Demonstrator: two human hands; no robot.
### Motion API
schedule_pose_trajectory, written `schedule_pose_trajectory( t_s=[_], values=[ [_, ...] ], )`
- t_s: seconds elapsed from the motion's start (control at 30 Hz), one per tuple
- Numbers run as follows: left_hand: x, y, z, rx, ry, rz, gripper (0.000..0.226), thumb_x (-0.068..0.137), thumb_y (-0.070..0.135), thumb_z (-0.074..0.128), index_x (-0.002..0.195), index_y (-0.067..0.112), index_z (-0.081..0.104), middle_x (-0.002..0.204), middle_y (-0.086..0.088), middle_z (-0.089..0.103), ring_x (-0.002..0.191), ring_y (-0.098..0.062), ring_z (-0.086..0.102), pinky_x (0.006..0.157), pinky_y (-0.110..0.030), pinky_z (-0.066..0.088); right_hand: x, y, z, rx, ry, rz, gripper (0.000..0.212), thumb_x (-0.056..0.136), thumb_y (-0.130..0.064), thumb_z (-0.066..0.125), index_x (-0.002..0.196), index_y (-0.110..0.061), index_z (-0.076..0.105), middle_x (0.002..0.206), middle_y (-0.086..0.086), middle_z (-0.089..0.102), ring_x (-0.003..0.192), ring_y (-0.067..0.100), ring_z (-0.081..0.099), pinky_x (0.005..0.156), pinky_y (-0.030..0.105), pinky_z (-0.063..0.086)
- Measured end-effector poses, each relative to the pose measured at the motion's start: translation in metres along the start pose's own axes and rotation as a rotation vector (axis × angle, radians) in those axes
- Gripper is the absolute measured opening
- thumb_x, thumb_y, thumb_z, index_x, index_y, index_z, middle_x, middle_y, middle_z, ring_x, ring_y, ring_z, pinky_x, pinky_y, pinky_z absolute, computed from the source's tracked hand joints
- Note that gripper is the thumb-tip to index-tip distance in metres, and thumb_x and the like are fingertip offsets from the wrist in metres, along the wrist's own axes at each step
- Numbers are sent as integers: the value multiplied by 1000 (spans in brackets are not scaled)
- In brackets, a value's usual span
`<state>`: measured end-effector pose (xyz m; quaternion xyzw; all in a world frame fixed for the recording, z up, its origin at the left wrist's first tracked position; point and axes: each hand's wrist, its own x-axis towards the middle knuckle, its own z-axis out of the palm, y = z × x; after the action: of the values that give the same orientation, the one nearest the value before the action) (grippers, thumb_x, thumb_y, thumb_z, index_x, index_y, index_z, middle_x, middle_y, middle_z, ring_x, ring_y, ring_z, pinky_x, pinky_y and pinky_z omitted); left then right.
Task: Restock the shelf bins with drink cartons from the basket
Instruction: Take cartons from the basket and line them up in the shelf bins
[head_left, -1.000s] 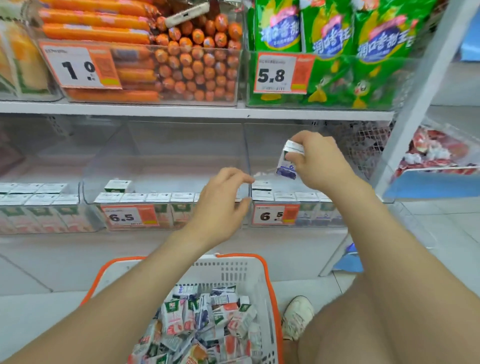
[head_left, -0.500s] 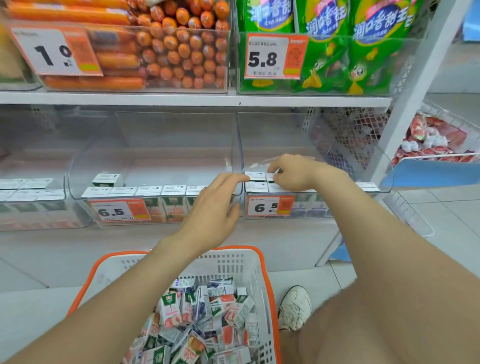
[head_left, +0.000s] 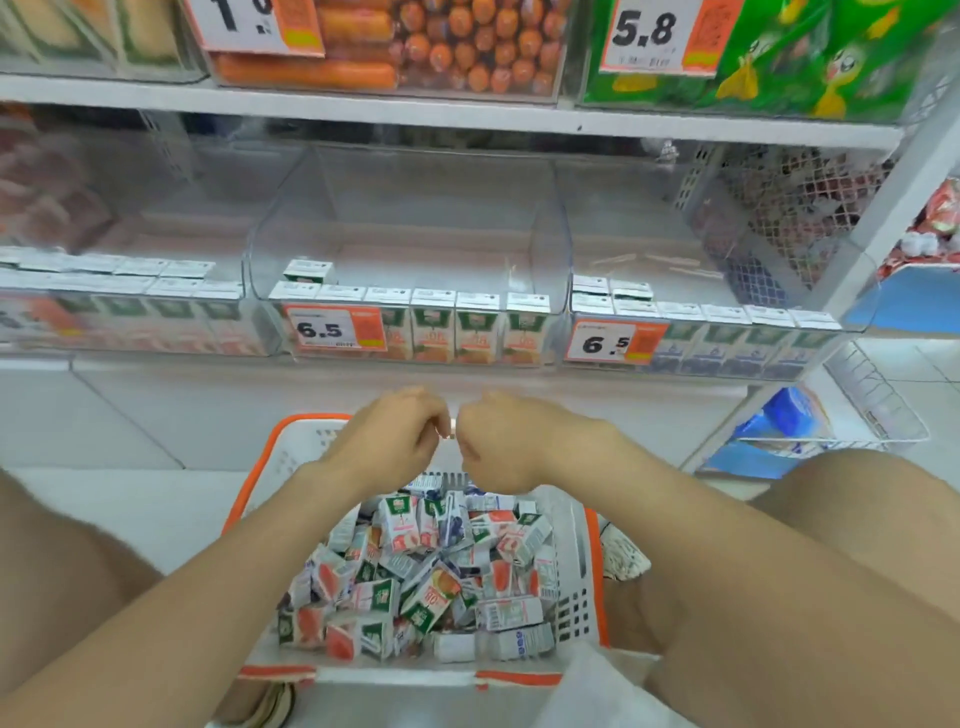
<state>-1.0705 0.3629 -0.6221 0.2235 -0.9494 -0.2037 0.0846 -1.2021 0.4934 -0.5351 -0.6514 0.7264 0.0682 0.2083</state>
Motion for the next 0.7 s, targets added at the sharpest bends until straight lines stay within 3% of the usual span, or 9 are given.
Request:
schedule_pose_trajectory(
  t_s=[0.1,0.17,0.27,0.33,0.5,0.6,0.7],
  values=[
    [-15,-32,22,40,-126,-138,30,100,6,49,105,23,73,100,7,58,85,-16,57,80,-36,53,25,-6,32,-79,-142,33,22,96,-6,50,75,-13,48,77,7,45,73,29,56,59,36,46],
    [-20,-50,38,52,-196,-216,31,101,6,48,112,21,73,103,3,63,86,-18,60,80,-36,55,41,-5,49,-97,-159,38,24,94,-3,50,73,-12,47,74,7,47,67,26,52,61,38,50],
    [-27,-72,66,54,-278,-285,34,99,4,49,120,18,72,120,-6,70,103,-24,66,90,-42,57,68,3,76,-73,-172,46,31,93,4,47,70,-15,41,72,6,46,63,23,49,74,42,55],
    [-33,-84,88,71,-334,-306,37,98,4,51,127,17,69,129,-9,67,112,-28,65,95,-42,56,84,11,95,-75,-168,62,31,92,7,47,71,-15,41,73,6,46,63,21,48,65,38,49],
    [-40,-98,135,144,-430,-286,43,99,4,55,141,13,56,138,-12,53,121,-31,57,87,-37,48,111,33,148,-117,-214,61,21,98,1,49,82,-12,47,78,4,47,67,22,54,61,35,47],
    [-42,-106,154,200,-428,-298,53,101,14,59,151,14,44,149,-10,46,134,-34,47,103,-46,46,123,46,174,-135,-255,63,12,100,-5,52,107,-11,61,90,3,58,72,20,57,63,36,52],
    [-44,-111,166,251,-440,-332,54,100,20,65,147,11,41,146,-13,45,131,-35,44,102,-46,47,134,51,193,-144,-285,44,28,100,-5,55,127,-9,54,105,5,61,90,24,62,72,39,53]
  ],
)
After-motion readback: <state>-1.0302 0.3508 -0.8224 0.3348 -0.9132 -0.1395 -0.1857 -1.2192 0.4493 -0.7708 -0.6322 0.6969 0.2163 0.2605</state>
